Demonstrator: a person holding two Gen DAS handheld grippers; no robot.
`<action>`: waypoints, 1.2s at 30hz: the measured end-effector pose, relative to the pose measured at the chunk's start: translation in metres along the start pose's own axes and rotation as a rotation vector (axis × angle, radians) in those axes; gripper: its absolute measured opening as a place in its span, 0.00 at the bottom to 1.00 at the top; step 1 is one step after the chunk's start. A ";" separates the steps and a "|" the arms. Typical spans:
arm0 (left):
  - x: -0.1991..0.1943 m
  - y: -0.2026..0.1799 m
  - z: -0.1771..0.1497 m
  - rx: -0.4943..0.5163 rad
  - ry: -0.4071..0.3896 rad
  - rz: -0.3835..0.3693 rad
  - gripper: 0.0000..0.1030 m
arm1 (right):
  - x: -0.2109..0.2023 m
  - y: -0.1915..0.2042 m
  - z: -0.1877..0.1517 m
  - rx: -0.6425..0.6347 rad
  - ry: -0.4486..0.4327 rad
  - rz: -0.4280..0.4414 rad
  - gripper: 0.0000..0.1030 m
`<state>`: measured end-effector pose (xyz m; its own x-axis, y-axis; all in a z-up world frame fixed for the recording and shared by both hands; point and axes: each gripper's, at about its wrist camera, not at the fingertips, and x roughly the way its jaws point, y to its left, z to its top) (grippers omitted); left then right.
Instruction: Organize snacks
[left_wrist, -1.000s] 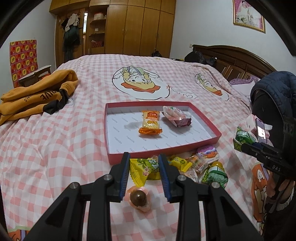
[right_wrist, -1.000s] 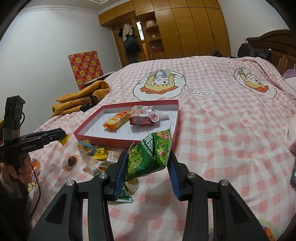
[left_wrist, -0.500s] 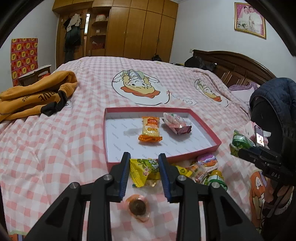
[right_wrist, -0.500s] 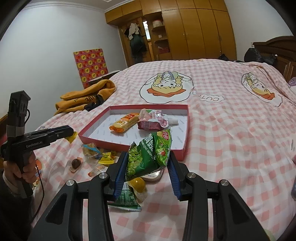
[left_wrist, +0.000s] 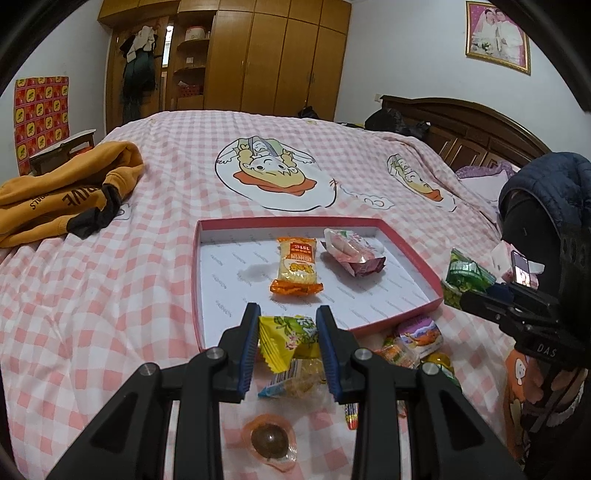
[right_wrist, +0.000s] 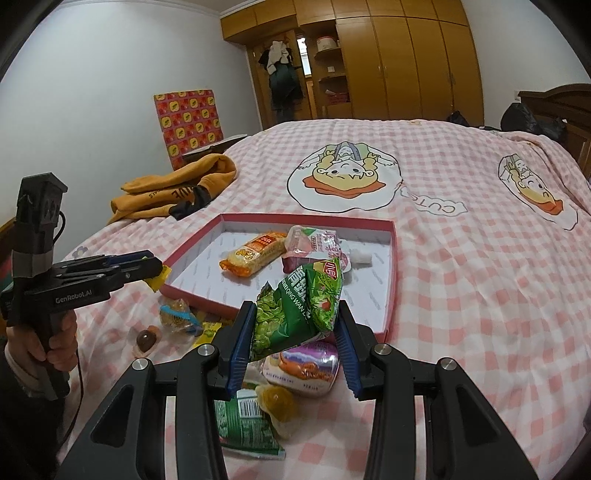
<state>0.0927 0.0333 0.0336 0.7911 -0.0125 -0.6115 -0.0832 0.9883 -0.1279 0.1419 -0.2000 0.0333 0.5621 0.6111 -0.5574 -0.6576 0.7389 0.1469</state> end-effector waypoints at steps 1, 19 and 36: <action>0.001 0.000 0.000 0.001 0.000 -0.001 0.31 | 0.002 0.000 0.001 0.000 0.002 0.002 0.42; 0.026 0.001 0.016 0.017 0.002 0.006 0.31 | 0.038 -0.009 0.003 0.031 0.048 0.019 0.42; 0.056 0.013 0.018 0.005 0.032 0.030 0.31 | 0.064 -0.017 0.002 0.053 0.075 0.015 0.42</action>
<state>0.1471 0.0484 0.0118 0.7689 0.0120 -0.6393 -0.1029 0.9891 -0.1052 0.1906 -0.1729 -0.0032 0.5116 0.6007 -0.6143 -0.6372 0.7449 0.1978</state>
